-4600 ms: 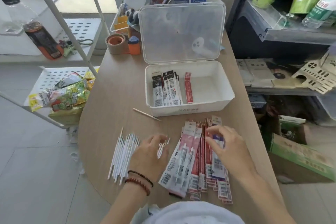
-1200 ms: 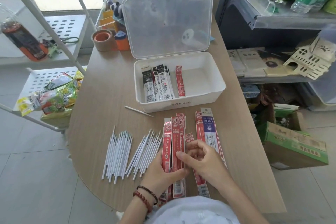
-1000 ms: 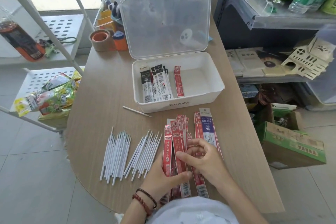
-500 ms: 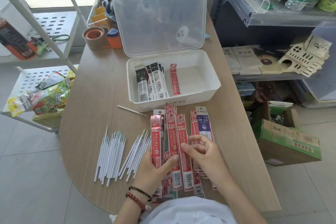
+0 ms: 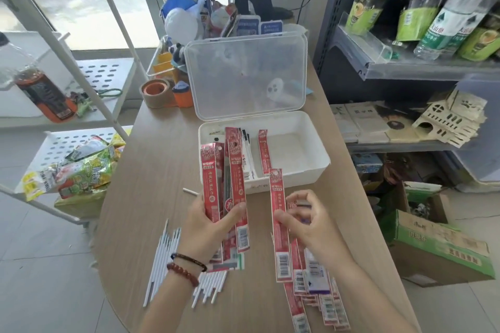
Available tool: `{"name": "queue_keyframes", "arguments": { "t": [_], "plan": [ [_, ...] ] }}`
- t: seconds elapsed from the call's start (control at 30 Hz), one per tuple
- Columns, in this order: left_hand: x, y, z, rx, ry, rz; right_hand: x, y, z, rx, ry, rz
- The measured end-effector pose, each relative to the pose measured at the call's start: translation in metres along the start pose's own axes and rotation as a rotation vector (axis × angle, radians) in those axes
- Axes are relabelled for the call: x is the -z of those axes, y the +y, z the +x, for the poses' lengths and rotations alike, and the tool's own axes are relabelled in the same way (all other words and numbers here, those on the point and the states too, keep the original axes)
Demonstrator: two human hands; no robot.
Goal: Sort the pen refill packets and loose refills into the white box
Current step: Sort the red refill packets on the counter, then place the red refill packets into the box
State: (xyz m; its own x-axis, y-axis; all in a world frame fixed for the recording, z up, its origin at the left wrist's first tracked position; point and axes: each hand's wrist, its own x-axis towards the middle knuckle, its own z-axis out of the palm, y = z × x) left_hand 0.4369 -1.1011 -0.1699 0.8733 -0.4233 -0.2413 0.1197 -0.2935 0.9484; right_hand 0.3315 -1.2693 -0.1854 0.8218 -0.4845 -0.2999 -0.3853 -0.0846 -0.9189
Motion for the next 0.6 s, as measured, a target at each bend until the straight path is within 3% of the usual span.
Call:
{"name": "queue_keyframes", "arguments": {
  "t": [0.33, 0.6],
  "plan": [
    [0.007, 0.035, 0.068, -0.090, 0.067, 0.006, 0.029, -0.059, 0.086, 0.211, 0.048, -0.126],
    [-0.011, 0.049, 0.094, -0.162, 0.083, -0.042, 0.013, -0.042, 0.154, 0.153, 0.065, -0.166]
  ]
}}
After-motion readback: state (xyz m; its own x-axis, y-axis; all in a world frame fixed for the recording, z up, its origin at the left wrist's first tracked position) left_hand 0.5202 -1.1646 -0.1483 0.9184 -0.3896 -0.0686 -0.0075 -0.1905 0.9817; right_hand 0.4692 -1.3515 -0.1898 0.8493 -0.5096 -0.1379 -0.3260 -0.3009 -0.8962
